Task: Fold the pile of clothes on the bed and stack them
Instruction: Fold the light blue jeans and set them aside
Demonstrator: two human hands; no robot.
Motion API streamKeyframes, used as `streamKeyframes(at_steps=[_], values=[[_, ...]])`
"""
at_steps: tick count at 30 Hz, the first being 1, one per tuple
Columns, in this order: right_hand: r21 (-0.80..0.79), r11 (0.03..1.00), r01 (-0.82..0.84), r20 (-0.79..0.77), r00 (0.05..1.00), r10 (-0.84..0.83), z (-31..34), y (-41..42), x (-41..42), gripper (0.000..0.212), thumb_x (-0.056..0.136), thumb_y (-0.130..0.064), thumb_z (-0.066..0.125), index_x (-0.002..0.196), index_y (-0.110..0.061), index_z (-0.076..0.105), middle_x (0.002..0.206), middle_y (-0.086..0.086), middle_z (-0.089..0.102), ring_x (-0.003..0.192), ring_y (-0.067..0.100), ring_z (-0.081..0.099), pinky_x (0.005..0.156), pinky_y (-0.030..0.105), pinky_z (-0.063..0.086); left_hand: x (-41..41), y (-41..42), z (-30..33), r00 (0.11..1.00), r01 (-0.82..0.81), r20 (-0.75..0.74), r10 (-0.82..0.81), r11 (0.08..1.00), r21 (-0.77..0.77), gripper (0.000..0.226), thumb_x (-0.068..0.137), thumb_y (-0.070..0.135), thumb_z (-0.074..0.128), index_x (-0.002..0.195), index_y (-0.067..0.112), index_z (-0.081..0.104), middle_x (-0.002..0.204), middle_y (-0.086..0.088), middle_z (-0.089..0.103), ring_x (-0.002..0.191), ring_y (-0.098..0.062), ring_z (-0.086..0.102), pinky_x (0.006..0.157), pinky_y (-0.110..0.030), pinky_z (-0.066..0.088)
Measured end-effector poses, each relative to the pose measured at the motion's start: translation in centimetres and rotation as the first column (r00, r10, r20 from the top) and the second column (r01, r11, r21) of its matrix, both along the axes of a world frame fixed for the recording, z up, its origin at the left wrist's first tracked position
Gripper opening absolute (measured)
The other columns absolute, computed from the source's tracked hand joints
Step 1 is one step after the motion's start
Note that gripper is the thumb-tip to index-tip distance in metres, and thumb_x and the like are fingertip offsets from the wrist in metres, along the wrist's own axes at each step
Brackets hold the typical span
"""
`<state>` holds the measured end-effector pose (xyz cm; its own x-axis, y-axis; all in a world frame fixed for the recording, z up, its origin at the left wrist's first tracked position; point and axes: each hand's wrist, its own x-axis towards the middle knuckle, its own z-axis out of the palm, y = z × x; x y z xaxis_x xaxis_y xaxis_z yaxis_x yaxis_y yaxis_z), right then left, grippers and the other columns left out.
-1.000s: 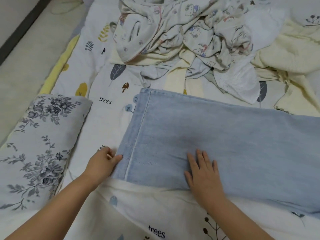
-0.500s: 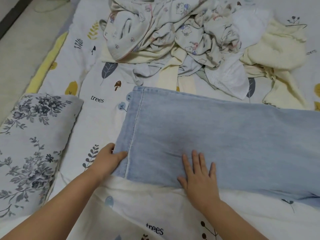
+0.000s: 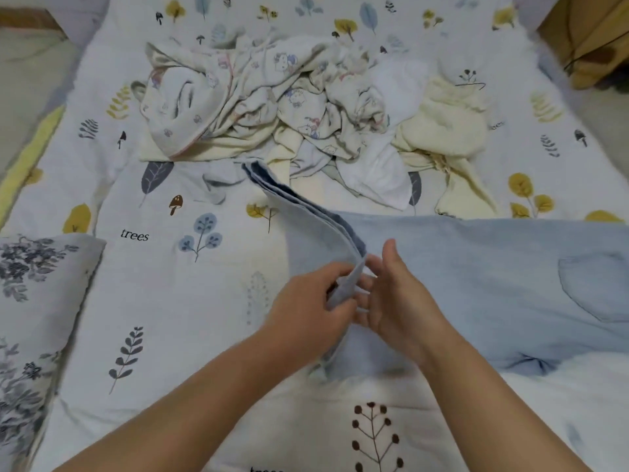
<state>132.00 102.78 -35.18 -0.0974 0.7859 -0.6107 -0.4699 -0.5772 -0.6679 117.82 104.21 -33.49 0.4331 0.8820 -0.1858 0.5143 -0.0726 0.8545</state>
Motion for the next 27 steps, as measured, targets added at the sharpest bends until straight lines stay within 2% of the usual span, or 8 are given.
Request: streamKeyframes(at_steps=[4,8,11,14,18,22,24,27], values=[[-0.019,0.995,0.100,0.031,0.995,-0.100,-0.2,0.2,3.8,0.046,0.077,-0.034,0.062,0.114,-0.007,0.066,0.104,0.016,0.070,0.086,0.027,0.069,0.073,0.034,0.057,5.2,-1.8,-1.7,0.968,0.232,0.110,-0.226,0.971,-0.052,0.015,0.084,0.009,0.059,0.098,0.006,0.060,0.089,-0.009,0.063,0.083,-0.021,0.057,0.081,-0.038,0.047],[-0.159,0.977,0.139,0.402,0.913,-0.065,-3.7,-1.7,7.1,0.022,0.083,-0.002,0.062,0.105,0.000,0.061,0.090,0.019,0.069,0.071,0.028,0.067,0.062,0.034,0.056,6.4,-3.2,-4.9,0.906,0.422,-0.003,-0.422,0.905,-0.056,0.024,0.088,0.023,0.059,0.109,0.014,0.065,0.110,-0.004,0.061,0.098,-0.008,0.051,0.088,-0.012,0.034],[-0.280,0.953,0.119,0.500,0.865,0.039,-6.5,-2.7,8.2,0.007,0.083,0.001,0.064,0.087,-0.004,0.061,0.093,0.020,0.067,0.071,0.025,0.064,0.065,0.035,0.055,5.4,-2.7,-8.0,0.910,0.245,-0.362,-0.202,0.966,0.078,0.035,0.089,0.026,0.051,0.123,0.021,0.056,0.129,0.002,0.048,0.118,-0.013,0.044,0.099,-0.019,0.028],[-0.267,0.962,0.050,0.605,0.786,0.126,-8.0,-2.6,8.2,0.014,0.081,-0.005,0.068,0.092,-0.003,0.061,0.097,0.016,0.065,0.083,0.027,0.062,0.071,0.035,0.052,4.0,-0.9,-10.1,0.860,-0.018,-0.506,0.068,0.995,0.103,0.049,0.092,0.028,0.047,0.138,0.017,0.037,0.144,-0.006,0.031,0.130,-0.023,0.032,0.105,-0.030,0.027],[0.003,0.997,-0.073,0.870,0.493,0.033,-6.5,-2.0,9.3,0.012,0.079,-0.003,0.064,0.073,-0.004,0.053,0.066,-0.003,0.055,0.065,0.013,0.050,0.052,0.013,0.036,4.1,1.0,-11.0,0.861,-0.340,-0.406,0.306,0.940,-0.014,0.053,0.095,0.026,0.048,0.141,0.007,0.030,0.142,-0.018,0.031,0.129,-0.031,0.030,0.107,-0.037,0.025],[0.311,0.949,0.042,0.915,0.258,-0.311,-3.4,-4.1,13.3,0.034,0.078,-0.005,0.058,0.061,-0.023,0.036,0.054,-0.017,0.048,0.049,-0.001,0.041,0.047,0.010,0.032,6.2,1.6,-11.3,0.911,-0.353,-0.238,0.336,0.935,-0.031,0.053,0.096,0.029,0.045,0.143,0.009,0.029,0.139,-0.014,0.037,0.127,-0.027,0.036,0.103,-0.036,0.030],[0.229,0.965,0.130,0.957,0.149,-0.247,-3.8,-5.8,16.3,0.032,0.080,-0.006,0.058,0.063,-0.023,0.036,0.053,-0.011,0.049,0.053,0.002,0.046,0.049,0.015,0.033,7.6,1.4,-11.5,0.938,-0.311,-0.188,0.290,0.946,-0.094,0.050,0.096,0.030,0.045,0.141,0.013,0.032,0.136,-0.009,0.044,0.123,-0.026,0.044,0.099,-0.033,0.034],[-0.318,0.946,0.062,0.928,0.224,0.297,-6.1,-7.4,19.9,0.009,0.086,-0.020,0.060,0.087,-0.013,0.056,0.086,0.006,0.063,0.089,0.032,0.058,0.066,0.032,0.036,9.3,1.0,-12.1,0.952,-0.267,-0.210,0.223,0.939,-0.216,0.048,0.097,0.034,0.042,0.140,0.014,0.033,0.138,-0.005,0.048,0.124,-0.024,0.048,0.094,-0.027,0.034]])
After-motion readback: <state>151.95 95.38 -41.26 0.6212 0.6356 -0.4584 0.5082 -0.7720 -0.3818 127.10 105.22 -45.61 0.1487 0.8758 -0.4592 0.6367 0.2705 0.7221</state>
